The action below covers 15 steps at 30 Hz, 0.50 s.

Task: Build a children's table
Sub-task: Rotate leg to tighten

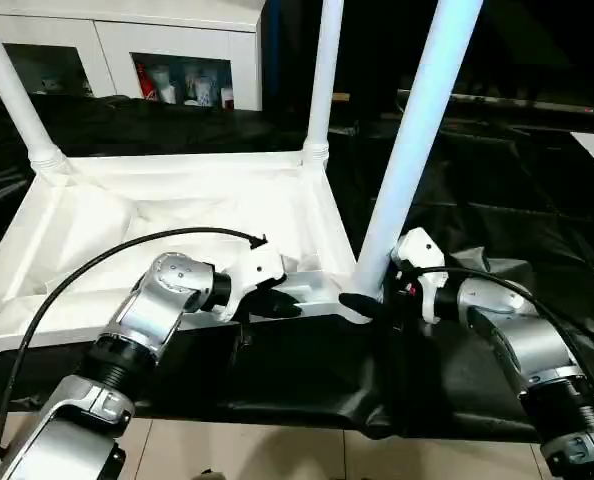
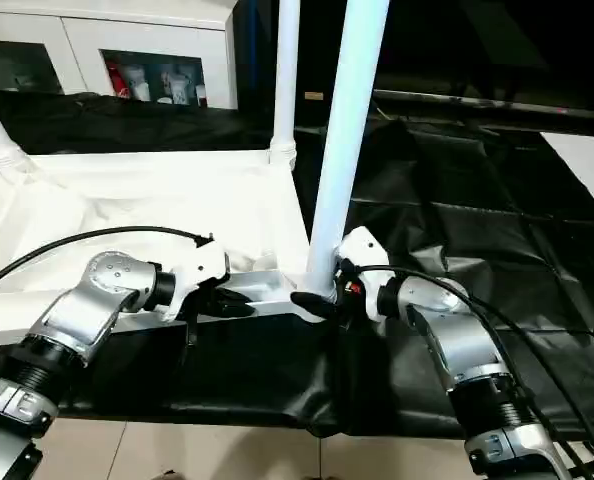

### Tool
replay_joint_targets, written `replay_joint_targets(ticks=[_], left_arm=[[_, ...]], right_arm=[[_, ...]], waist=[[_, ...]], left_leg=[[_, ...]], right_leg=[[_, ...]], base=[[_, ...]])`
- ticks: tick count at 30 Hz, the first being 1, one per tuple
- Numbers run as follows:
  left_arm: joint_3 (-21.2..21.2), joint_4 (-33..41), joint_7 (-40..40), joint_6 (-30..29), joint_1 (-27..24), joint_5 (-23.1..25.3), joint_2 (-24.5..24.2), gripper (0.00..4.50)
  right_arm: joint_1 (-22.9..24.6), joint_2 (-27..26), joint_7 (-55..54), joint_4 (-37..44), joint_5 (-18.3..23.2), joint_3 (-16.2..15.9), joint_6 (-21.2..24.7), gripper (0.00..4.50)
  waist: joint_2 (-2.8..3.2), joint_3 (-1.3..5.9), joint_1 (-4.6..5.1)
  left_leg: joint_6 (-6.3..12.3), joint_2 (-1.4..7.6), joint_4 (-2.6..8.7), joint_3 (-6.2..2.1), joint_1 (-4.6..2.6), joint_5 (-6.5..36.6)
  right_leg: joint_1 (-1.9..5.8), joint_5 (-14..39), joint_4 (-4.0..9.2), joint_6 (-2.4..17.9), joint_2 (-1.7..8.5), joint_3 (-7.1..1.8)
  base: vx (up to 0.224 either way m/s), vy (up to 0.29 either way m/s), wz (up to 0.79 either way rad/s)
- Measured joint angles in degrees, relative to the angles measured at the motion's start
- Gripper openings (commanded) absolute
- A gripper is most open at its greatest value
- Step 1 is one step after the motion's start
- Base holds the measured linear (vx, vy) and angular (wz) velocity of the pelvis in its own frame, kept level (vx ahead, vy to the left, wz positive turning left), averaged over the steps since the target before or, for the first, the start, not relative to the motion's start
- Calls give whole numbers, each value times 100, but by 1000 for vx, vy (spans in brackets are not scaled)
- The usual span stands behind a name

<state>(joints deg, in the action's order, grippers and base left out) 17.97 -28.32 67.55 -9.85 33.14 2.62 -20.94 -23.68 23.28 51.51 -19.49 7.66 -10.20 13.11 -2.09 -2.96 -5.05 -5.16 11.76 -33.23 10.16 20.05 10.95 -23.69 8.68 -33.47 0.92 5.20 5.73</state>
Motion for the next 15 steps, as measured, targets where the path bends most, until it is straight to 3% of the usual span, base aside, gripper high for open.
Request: replay_joint_targets(ticks=[6,15], left_arm=[[-6,1,-19,-29,-1,-5,-14,0],[-6,3,-32,-53,1,-4,-21,0]], right_arm=[[-52,5,31,-31,-55,-89,7,338],[-53,4,94,-32,-51,-102,32,276]], waist=[[-13,-3,8],[-21,-6,10]], left_leg=[[0,0,-17,0,-1,0],[0,1,-35,0,-1,1]], right_leg=[[0,0,-13,-1,0,-4],[-7,4,-45,-5,1,-10]], base=[[0,0,0],[0,0,0]])
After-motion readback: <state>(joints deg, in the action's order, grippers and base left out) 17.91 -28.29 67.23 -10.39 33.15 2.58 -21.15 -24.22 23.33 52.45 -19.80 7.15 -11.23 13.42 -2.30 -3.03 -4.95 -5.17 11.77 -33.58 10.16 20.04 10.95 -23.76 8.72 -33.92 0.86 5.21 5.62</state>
